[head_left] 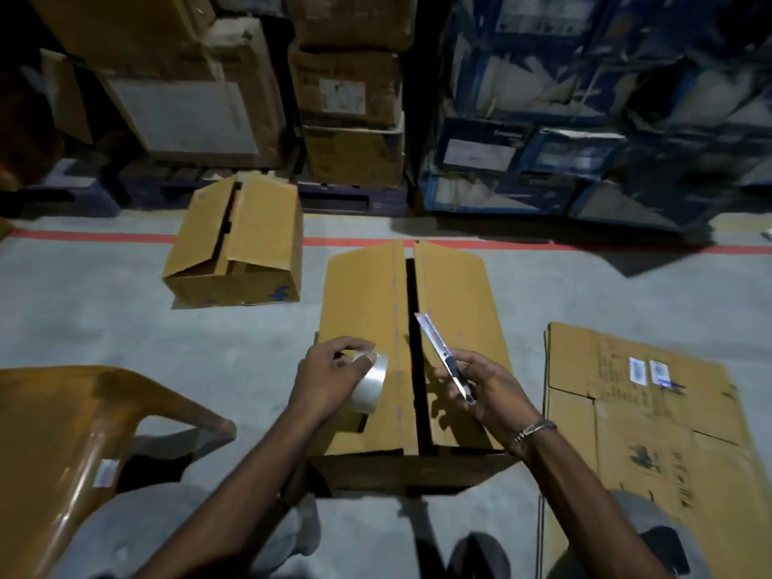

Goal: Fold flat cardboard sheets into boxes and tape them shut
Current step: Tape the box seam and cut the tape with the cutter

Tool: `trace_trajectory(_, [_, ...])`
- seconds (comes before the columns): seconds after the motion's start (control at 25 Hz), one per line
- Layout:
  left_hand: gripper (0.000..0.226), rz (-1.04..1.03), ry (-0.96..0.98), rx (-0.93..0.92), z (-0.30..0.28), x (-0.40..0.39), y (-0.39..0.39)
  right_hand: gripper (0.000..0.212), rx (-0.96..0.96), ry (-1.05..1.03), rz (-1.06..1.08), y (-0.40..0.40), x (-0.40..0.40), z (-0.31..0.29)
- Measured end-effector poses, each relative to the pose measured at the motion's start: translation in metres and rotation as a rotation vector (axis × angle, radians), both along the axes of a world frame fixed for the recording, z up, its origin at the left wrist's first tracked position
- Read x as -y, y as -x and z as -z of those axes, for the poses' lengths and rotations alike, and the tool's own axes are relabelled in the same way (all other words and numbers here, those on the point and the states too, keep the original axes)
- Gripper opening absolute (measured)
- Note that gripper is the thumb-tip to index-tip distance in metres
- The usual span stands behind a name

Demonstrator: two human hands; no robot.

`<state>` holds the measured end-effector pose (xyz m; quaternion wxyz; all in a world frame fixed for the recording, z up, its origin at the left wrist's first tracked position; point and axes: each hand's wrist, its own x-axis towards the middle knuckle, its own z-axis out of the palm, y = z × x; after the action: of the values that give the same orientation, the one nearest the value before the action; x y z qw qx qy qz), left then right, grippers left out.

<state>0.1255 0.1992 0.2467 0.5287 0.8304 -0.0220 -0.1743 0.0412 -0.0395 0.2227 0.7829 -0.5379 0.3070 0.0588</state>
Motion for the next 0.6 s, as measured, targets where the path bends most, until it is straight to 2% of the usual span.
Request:
trace_trajectory(0.12, [0.016, 0.022, 0.097, -0.138, 0.012, 0.019, 0.002, 0.034, -0.058, 0.122, 0.137, -0.011, 0.024, 0.025])
trace_trajectory(0.28, [0.028, 0.043, 0.128, -0.191, 0.021, 0.040, 0.006, 0.018, -0.121, 0.427, 0.057, -0.030, 0.030, 0.041])
trace_trajectory(0.36, [0.031, 0.021, 0.189, -0.222, 0.027, 0.049, 0.007, 0.014, -0.158, 0.586, 0.087, -0.034, 0.028, 0.056])
trace_trajectory(0.48, [0.032, -0.055, 0.292, -0.273, 0.030, 0.056, 0.010, 0.023, -0.212, 0.843, 0.116, -0.030, 0.026, 0.082])
trace_trajectory(0.6, [0.032, -0.065, 0.324, -0.283, 0.032, 0.060, 0.011, 0.030, -0.247, 0.978, 0.119, -0.029, 0.026, 0.094])
